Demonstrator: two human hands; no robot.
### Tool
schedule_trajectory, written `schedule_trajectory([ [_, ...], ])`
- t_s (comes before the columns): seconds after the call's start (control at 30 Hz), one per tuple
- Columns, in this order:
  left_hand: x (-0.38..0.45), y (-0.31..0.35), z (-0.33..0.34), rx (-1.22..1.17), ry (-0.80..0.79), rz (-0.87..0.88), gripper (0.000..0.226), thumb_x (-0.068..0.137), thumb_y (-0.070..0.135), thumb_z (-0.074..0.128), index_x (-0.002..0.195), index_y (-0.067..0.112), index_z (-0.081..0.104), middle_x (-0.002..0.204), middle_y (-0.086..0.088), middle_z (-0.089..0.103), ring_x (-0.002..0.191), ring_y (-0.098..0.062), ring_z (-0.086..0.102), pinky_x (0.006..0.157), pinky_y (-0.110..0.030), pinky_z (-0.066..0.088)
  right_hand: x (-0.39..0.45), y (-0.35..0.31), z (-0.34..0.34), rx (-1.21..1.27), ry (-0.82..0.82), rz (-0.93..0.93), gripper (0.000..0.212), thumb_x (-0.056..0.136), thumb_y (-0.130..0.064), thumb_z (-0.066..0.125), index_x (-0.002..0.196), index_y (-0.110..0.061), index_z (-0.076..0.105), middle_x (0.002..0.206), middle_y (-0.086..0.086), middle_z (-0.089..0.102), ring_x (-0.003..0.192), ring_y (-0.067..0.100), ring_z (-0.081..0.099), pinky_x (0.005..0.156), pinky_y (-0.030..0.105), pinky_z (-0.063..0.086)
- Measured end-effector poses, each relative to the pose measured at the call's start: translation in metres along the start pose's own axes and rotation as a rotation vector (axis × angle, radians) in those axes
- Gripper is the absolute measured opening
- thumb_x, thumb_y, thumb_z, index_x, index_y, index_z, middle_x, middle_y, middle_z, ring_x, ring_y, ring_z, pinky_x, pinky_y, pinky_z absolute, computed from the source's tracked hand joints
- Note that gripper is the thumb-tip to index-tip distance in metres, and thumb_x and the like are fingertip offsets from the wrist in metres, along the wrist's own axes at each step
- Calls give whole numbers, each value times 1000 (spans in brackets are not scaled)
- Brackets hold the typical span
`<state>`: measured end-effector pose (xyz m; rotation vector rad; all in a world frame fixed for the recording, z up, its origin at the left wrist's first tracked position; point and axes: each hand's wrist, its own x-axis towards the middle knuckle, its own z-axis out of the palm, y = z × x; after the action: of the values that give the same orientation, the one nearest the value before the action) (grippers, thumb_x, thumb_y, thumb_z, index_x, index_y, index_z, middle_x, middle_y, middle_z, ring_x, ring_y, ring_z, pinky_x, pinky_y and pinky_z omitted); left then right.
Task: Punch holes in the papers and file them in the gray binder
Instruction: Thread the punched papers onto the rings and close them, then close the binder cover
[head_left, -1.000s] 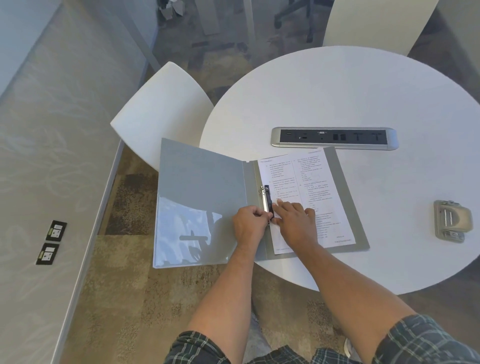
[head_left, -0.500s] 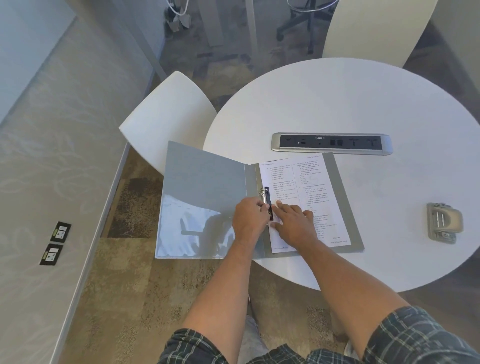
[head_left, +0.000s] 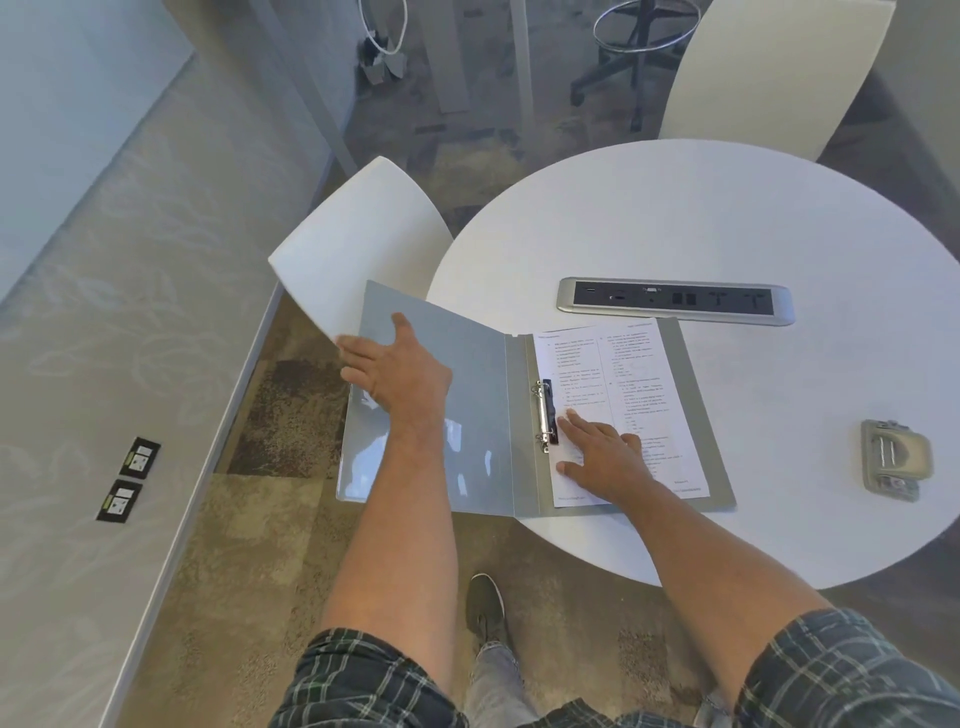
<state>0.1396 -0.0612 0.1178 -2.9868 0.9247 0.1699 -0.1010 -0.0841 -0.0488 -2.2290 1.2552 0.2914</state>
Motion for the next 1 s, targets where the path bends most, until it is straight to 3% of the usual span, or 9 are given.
schedule_trajectory([
  [0.1,-3,-1,-14,21,13,34,83,89,45,66,159,29,23,146,-32,38,133,-45,41,111,-52,25,0,-2,-1,41,-2,8,76,100,-56,49,164,-37,12,172,-15,11,156,18,20,118,51,22],
  [0.2,-13,8,-36,-17,106,139,79,94,45,60,159,17,24,140,-20,49,126,-38,51,109,-53,29,-1,-2,-3,70,4,15,76,100,-59,48,164,-38,12,172,-15,12,155,18,22,118,52,22],
  [0.27,-22,19,-53,-87,120,230,61,97,42,57,148,12,40,133,-15,57,119,-35,58,105,-52,28,-2,-2,-4,86,-1,15,76,100,-62,46,164,-38,12,172,-15,12,155,18,22,118,51,22],
  [0.4,-44,42,-74,-295,-59,427,40,101,37,50,136,18,58,131,-2,65,124,-29,57,104,-44,30,-2,-4,-12,242,7,78,76,97,-70,46,162,-44,18,167,-9,32,150,26,35,116,50,23],
  [0.5,-62,56,-74,-534,-268,494,39,97,41,57,132,25,66,125,0,71,118,-23,64,103,-35,47,-8,-1,-24,718,16,138,76,88,-73,59,156,-47,36,157,-6,49,144,26,46,119,52,26],
  [0.63,-84,74,-48,-589,-410,537,58,88,59,65,133,23,67,135,2,67,122,-18,63,100,-29,48,-24,13,-49,1340,188,118,58,79,-59,72,129,-30,71,121,-5,76,119,25,68,103,47,50],
  [0.7,-92,81,-29,-537,-445,555,63,85,61,67,135,22,65,138,1,65,126,-20,61,100,-30,46,-32,24,-64,1531,192,131,49,90,-57,64,120,-21,76,113,3,79,112,31,70,94,44,54],
  [0.83,-100,88,14,-190,-408,659,61,82,57,70,134,26,61,132,-6,63,121,-31,61,96,-39,49,-45,56,-90,1856,160,70,65,102,-62,41,93,-15,84,92,10,80,81,26,78,67,34,62],
  [1.0,-100,77,66,84,-475,644,88,79,61,72,154,38,31,160,-9,25,141,-44,34,112,-51,36,-58,91,-91,1791,270,220,30,91,-36,72,102,-9,79,93,14,79,79,33,74,63,36,61],
])
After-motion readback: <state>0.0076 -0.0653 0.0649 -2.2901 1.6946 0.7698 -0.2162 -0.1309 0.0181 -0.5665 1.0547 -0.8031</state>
